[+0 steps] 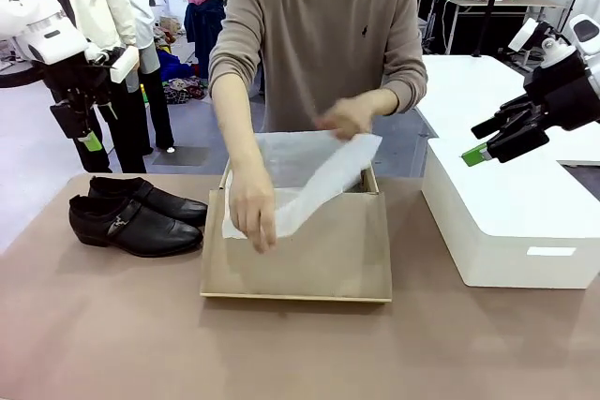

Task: Pack the shoes into the box.
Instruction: Place one shoe of the Shoes into the Shoes Box.

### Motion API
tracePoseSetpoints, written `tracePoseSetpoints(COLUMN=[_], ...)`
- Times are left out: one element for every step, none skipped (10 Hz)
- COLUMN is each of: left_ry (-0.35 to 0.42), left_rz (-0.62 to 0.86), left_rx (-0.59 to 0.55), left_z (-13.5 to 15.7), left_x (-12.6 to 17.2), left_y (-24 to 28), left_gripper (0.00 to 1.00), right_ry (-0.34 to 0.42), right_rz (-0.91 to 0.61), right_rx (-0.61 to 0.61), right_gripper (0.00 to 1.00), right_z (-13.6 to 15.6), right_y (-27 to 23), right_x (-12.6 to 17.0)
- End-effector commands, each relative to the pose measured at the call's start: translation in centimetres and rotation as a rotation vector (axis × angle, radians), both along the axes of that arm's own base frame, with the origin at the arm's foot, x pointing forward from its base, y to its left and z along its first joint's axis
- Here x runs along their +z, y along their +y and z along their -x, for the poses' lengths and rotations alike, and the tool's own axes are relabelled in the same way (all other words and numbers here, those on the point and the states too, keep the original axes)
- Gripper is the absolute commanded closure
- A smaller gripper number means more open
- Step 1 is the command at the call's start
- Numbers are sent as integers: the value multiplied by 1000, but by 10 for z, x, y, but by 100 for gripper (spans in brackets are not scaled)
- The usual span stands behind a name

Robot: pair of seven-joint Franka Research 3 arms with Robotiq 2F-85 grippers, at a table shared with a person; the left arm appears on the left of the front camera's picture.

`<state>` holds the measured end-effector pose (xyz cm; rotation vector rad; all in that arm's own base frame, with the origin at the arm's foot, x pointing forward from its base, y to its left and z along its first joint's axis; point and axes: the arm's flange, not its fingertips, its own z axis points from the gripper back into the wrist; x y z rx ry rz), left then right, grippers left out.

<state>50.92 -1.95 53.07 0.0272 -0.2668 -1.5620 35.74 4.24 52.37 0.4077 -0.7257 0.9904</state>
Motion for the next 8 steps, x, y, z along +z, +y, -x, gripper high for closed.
tracePoseSetpoints(left_ry=[-22,-25,-29,-35,-29,-22,-7,4], left_rz=[-17,-29,-51,-65,-72,-81,-87,-92], left_rx=[-11,-6,0,3,0,-2,-7,-10], left_z=[-11,-18,-24,-27,-32,-37,-44,-49], left_x=[-4,-8,-13,-16,-21,-28,-36,-41], left_y=[3,6,8,10,13,15,19,21], left_gripper=[0,0,0,0,0,0,0,0], right_ry=[-23,-23,-23,-23,-23,-23,-23,-23], right_rz=[-20,-20,-20,-20,-20,-20,-20,-20], right_rx=[26,26,26,26,26,26,26,26], right_gripper=[0,0,0,0,0,0,0,0], right_z=[-3,-3,-3,-3,-3,-3,-3,-3], right_y=[-1,-1,-1,-1,-1,-1,-1,-1], right_x=[-1,-1,-1,-1,-1,-1,-1,-1])
